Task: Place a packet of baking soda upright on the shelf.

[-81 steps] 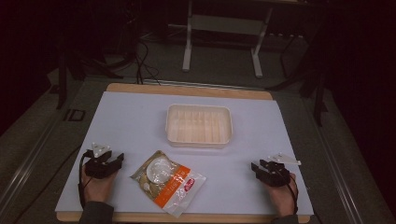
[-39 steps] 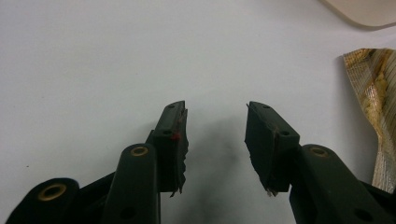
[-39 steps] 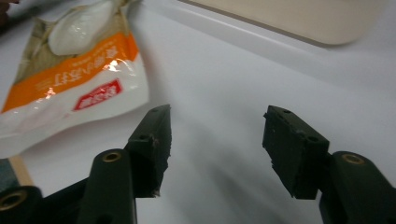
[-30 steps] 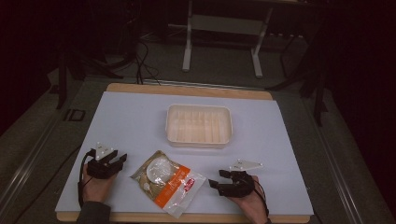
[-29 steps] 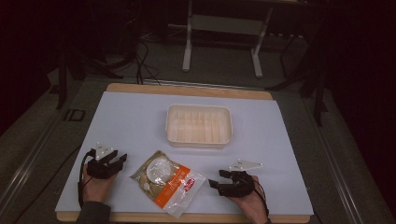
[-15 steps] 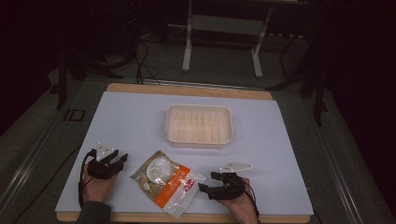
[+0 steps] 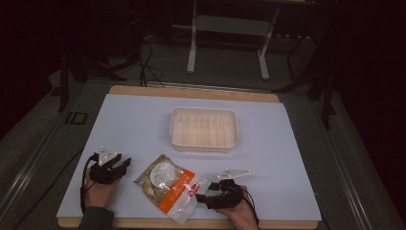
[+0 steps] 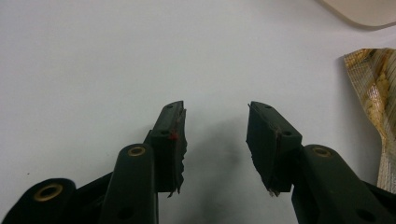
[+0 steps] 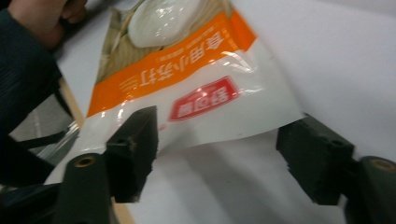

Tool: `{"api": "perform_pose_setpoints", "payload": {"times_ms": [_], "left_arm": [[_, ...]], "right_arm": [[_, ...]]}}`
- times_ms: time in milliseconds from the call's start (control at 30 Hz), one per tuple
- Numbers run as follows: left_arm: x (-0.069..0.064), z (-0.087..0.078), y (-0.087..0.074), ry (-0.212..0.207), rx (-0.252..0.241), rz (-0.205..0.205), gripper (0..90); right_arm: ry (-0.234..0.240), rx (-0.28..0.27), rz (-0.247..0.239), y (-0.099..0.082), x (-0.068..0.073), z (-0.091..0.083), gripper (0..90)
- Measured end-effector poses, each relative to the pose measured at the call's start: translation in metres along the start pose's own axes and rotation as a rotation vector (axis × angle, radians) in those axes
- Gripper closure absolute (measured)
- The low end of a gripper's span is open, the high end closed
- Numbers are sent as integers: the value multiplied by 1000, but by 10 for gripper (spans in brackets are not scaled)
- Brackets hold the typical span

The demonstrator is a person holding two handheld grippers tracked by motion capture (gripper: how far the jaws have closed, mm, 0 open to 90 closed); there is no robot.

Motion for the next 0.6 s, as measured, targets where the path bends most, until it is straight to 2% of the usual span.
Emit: {"api": "perform_pose_setpoints", "payload": {"times_ms": [267, 600], "left_arm": [[0, 0, 0, 0, -1, 0, 563], [0, 0, 0, 0, -5, -1, 560]], "right_arm": [[42, 20, 16, -2, 10, 13, 314], [44, 10, 15, 1, 19, 24, 338]]}}
Point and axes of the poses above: each handheld gripper's, and its own axes: z roughly forward along the jaws, y roughly out of its top, x roughly to its left, the point moved 2 cm from there along z, roughly forward along the jaws, and after that the axes turned 4 degrees about z, right-handed, at the moved point
